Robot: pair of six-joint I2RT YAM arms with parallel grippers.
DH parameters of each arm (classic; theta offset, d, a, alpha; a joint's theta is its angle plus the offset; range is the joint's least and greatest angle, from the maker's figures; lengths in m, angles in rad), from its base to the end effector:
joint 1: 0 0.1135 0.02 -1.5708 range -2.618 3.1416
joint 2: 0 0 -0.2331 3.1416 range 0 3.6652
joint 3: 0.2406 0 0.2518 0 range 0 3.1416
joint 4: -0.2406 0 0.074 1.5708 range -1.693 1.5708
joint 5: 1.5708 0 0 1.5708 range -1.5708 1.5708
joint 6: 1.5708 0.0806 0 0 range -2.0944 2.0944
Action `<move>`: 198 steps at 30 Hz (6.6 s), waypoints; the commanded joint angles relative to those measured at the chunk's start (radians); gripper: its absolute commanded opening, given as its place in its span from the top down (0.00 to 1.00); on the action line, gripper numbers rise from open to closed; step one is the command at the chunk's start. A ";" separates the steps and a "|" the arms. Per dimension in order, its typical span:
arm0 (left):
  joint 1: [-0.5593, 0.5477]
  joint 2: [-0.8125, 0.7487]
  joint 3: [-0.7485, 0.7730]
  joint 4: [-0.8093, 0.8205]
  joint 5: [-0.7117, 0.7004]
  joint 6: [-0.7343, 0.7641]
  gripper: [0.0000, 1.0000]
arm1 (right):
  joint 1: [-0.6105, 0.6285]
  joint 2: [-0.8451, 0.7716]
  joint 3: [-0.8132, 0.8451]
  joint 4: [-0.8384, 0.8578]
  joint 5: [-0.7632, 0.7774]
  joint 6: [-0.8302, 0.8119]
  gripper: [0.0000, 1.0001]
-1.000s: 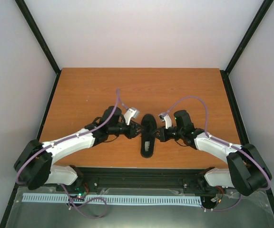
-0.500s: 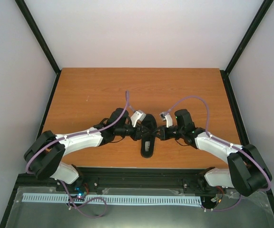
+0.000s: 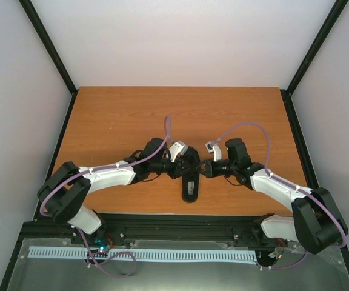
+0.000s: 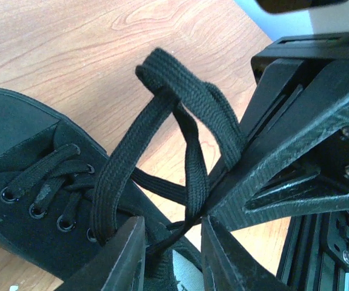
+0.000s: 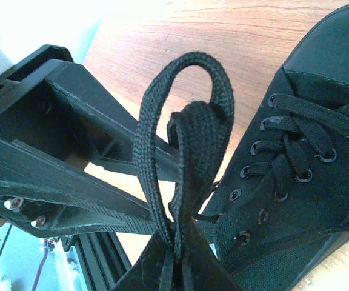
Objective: Tie the shoes
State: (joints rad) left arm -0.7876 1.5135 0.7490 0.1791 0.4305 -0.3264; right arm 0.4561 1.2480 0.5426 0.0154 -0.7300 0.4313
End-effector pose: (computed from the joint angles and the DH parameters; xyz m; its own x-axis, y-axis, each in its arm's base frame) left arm 0.2213 -0.2699 0.1389 -0.6544 0.2443 -0.7156 0.7175 0.4994 -0.4857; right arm 0.2228 0.1692 0.1364 -0.8494 -0.0697 -0.5232 -0.4787 0.5192 0.7080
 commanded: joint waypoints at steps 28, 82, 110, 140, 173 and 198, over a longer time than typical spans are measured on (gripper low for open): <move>-0.004 0.095 0.083 0.035 0.151 0.078 0.90 | -0.034 -0.003 -0.005 0.020 -0.052 0.018 0.97; 0.128 -0.283 0.015 -0.362 -0.012 -0.125 0.99 | -0.010 -0.002 -0.089 0.070 0.360 0.624 0.28; 0.128 -0.319 -0.029 -0.332 0.005 -0.133 0.99 | 0.028 0.206 -0.042 0.192 0.447 0.799 0.96; 0.266 -0.509 -0.145 -0.694 -0.223 -0.270 0.99 | -0.611 -0.332 -0.126 -0.386 0.554 0.384 0.97; 0.343 -0.471 -0.247 -0.537 -0.144 -0.273 0.41 | -0.680 -0.337 -0.195 -0.323 0.363 0.362 0.97; 0.011 -0.027 -0.131 -0.016 -0.186 0.164 0.45 | -0.679 -0.332 -0.185 -0.305 0.286 0.318 0.97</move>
State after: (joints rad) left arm -0.7654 1.4578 0.6270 0.0360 0.2687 -0.2768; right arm -0.2157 0.9051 0.3450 -0.3157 -0.4149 0.7593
